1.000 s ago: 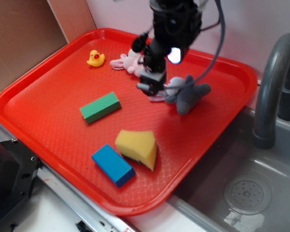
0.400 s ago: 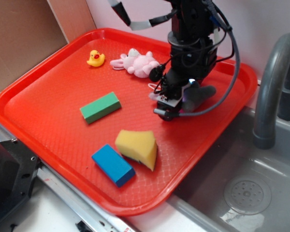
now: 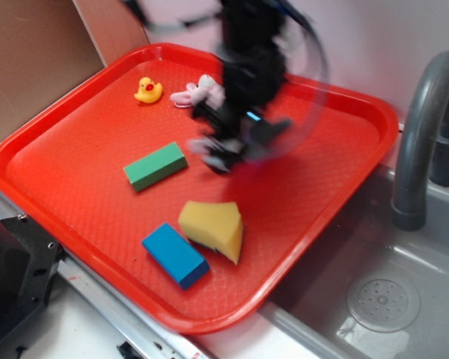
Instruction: Grab the gray animal.
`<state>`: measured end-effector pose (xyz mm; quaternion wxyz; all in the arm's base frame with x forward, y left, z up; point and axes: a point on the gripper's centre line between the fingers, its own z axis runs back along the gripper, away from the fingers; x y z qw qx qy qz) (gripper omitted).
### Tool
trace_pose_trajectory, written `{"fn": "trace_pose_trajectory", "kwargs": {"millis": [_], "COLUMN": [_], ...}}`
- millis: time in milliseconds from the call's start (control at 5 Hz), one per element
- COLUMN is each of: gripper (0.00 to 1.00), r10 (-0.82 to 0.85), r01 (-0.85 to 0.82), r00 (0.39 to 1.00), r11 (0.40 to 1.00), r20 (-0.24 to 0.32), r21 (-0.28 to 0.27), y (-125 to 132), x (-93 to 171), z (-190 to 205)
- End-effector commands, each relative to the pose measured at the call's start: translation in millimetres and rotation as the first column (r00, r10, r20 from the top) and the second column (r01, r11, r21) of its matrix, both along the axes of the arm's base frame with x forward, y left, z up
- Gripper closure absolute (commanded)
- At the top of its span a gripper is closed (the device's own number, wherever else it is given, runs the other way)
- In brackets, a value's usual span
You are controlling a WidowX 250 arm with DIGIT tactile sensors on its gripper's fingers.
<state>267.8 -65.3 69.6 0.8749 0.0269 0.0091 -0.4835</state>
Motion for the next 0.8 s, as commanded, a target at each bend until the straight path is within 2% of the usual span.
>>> {"fn": "trace_pose_trajectory", "kwargs": {"millis": [0,200,400,600], "gripper": [1.0,1.0,1.0,0.69], "r10": [0.472,0.677,0.838,0.934], "r01": [-0.493,-0.693,-0.847,-0.942], "r00": [0.852,0.705,0.503,0.32], "r11": [0.869,0.721,0.527,0.332], "r20": [0.226,0.211,0.213,0.161], "r21": [0.044,0.005,-0.072,-0.055], "y": [16,5,-6,5], "x": [-55,-62,-51,-31], "z": [99,127,148,149]}}
